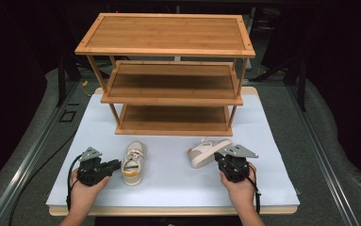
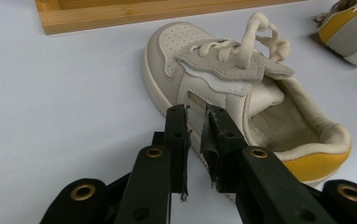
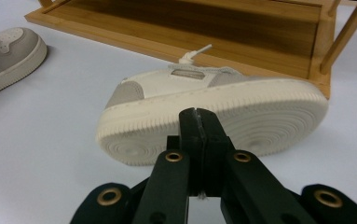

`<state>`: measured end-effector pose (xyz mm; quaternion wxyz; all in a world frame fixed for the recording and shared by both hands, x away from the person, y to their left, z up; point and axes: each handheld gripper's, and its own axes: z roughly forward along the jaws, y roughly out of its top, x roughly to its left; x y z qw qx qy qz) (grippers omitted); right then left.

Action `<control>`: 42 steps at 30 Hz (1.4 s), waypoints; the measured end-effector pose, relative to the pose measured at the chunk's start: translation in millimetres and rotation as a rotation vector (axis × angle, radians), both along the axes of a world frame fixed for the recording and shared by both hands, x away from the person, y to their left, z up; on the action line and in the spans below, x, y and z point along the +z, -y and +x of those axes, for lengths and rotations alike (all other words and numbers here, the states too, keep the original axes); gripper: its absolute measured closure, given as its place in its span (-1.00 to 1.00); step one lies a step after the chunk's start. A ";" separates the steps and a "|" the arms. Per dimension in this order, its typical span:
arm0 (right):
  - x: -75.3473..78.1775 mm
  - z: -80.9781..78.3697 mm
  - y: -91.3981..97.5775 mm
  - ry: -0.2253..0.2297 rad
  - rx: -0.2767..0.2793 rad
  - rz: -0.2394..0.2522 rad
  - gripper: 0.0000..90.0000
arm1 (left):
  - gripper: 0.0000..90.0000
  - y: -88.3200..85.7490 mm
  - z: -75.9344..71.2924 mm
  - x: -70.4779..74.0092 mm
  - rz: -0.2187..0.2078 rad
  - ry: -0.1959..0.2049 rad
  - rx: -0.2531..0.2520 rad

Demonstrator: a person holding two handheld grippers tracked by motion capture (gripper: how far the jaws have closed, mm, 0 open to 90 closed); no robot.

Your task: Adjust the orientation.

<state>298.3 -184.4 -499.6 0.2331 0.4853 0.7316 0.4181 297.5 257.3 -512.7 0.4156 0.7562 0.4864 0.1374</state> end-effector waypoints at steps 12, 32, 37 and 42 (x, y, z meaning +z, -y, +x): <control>7.2 16.3 -6.5 0.014 -0.035 0.032 0.99 | 0.72 -0.8 0.5 -1.2 -0.014 -0.013 0.000; -1.2 -12.0 1.3 -0.057 -0.028 -0.015 0.97 | 0.69 -3.8 -0.1 -0.4 -0.032 -0.010 0.008; -8.3 -23.4 11.3 -0.111 -0.057 -0.003 0.97 | 0.68 -3.5 -0.3 -0.4 -0.034 -0.009 0.007; -21.7 -34.0 23.7 -0.186 -0.061 0.028 0.93 | 0.68 -2.5 -0.6 -0.2 -0.029 -0.010 0.001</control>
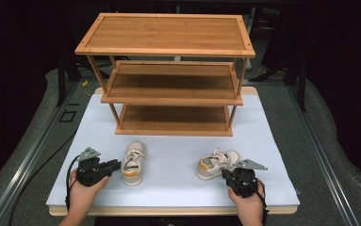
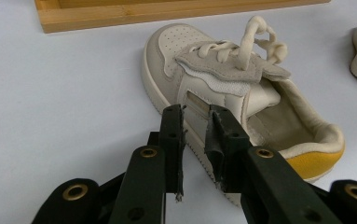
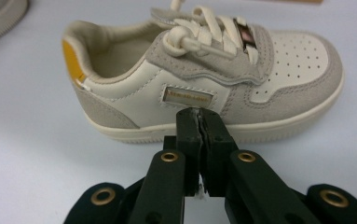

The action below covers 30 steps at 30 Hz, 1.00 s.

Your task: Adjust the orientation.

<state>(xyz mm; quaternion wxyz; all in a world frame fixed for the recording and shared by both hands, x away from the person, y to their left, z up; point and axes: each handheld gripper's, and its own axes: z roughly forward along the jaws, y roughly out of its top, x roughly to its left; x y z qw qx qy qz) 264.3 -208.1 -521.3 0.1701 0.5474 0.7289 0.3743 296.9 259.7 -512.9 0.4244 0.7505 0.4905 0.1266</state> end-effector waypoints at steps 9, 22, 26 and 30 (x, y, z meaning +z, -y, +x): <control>-9.3 14.2 11.1 -0.009 -0.091 -0.018 0.85 | 0.65 -0.5 0.0 0.1 -0.003 0.002 0.000; 13.2 -0.9 1.9 0.137 -0.129 0.052 0.04 | 0.28 -0.6 -6.7 8.9 -0.074 0.030 0.000; 11.6 6.8 -9.7 0.132 -0.123 0.066 -0.08 | 0.13 4.0 -7.8 9.4 -0.072 0.039 -0.005; 11.9 11.1 -15.7 0.142 -0.145 0.052 -0.16 | 0.11 8.8 -4.6 6.3 -0.068 0.027 -0.025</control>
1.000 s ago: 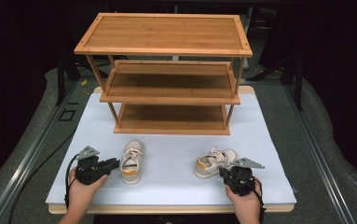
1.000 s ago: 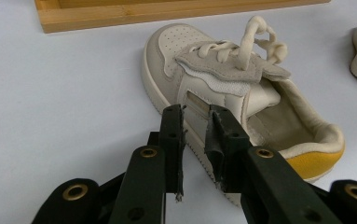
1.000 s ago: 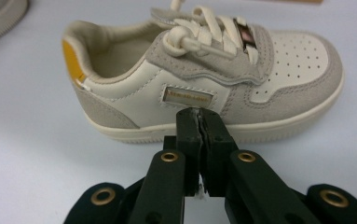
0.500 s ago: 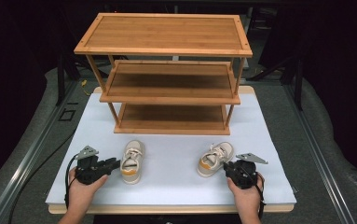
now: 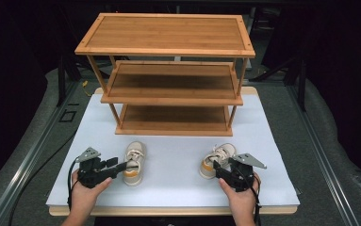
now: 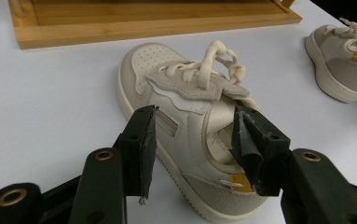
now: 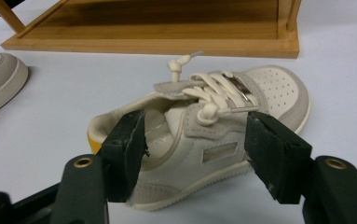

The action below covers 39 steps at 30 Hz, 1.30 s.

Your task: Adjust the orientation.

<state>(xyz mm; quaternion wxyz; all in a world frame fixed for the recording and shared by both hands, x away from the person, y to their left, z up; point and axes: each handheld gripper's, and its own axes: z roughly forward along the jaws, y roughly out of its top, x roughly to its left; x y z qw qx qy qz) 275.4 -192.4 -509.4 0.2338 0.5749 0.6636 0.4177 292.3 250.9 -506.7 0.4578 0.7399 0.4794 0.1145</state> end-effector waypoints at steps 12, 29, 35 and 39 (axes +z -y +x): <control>-7.4 10.8 -9.8 -0.067 -0.061 0.004 -0.23 | 0.03 11.8 6.8 -5.8 0.010 -0.007 0.000; -11.7 12.1 -2.0 -0.099 -0.094 0.048 -0.19 | 0.11 14.3 13.8 -14.0 0.029 -0.034 0.024; -7.8 5.5 9.2 -0.106 -0.030 0.063 0.16 | 0.19 11.6 14.3 -15.5 0.029 -0.044 0.020; -3.1 -0.1 13.7 -0.077 -0.041 -0.010 0.22 | 0.22 12.1 13.8 -15.0 0.032 -0.041 0.023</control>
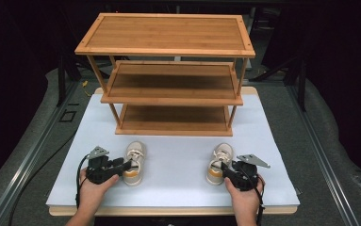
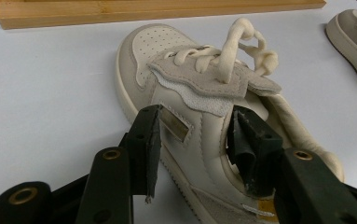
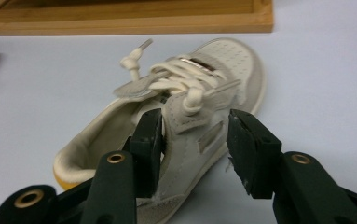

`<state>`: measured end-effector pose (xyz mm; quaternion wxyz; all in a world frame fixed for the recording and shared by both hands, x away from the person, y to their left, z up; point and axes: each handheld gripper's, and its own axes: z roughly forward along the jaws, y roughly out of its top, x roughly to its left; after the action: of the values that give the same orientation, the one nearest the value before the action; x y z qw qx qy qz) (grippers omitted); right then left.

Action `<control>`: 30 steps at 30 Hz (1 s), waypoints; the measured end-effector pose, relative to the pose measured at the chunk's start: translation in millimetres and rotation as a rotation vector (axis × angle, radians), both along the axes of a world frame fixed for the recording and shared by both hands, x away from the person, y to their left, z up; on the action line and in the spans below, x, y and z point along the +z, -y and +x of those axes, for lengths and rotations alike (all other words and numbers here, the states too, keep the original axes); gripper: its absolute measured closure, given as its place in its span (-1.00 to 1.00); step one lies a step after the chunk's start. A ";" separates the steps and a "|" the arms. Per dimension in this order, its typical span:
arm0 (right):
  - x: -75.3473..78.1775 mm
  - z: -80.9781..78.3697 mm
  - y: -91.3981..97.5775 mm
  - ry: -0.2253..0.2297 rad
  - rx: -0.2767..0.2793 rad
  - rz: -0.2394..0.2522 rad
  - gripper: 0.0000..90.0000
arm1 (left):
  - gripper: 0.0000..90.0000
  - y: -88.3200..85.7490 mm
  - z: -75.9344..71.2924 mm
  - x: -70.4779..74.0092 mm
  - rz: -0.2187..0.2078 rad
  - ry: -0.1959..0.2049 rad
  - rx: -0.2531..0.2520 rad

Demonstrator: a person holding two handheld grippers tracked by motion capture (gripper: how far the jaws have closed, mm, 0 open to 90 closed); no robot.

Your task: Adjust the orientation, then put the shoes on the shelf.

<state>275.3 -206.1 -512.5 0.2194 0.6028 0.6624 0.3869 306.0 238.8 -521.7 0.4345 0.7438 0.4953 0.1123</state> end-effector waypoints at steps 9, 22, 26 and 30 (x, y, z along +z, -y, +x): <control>-8.5 6.6 2.2 -0.028 0.005 0.086 0.20 | 0.31 0.9 0.4 0.1 -0.015 -0.011 0.025; -9.4 14.4 -21.3 -0.030 0.142 0.098 0.26 | 0.41 19.2 -2.8 1.6 -0.030 -0.023 0.008; -8.0 15.6 -36.8 -0.016 0.203 0.069 0.38 | 0.41 27.9 -1.4 1.9 -0.037 -0.034 -0.004; -7.2 16.9 -51.4 0.003 0.256 0.025 0.43 | 0.41 41.7 0.2 1.1 -0.047 -0.035 -0.006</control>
<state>292.2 -154.7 -519.7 0.1616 0.5155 0.7287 0.4209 306.3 197.1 -520.6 0.4435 0.7368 0.5029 0.0864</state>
